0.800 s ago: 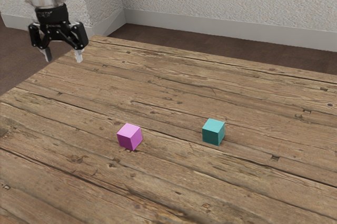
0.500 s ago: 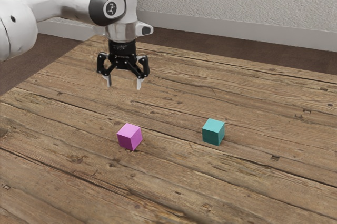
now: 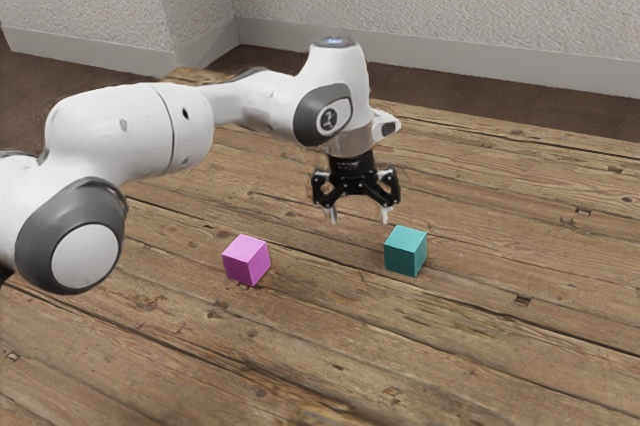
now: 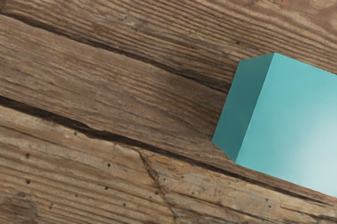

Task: Pick up the blue block with one arm, and put the blue block on the pink block with one arm

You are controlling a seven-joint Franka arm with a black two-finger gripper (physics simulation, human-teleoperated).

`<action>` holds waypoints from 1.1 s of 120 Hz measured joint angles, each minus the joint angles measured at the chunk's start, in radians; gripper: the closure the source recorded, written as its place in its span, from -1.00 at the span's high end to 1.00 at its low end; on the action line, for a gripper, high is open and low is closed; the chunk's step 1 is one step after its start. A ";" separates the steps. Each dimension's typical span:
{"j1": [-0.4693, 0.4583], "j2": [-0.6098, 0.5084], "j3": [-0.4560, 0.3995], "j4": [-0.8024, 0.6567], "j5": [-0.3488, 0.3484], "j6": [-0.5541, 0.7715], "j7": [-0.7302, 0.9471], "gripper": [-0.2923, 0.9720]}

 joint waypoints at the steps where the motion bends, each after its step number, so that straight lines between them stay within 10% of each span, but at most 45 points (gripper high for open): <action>1: -0.002 0.003 -0.003 0.002 0.000 0.006 0.004 0.54; 132: -0.026 0.181 -0.016 0.078 -0.049 0.277 0.345 0.54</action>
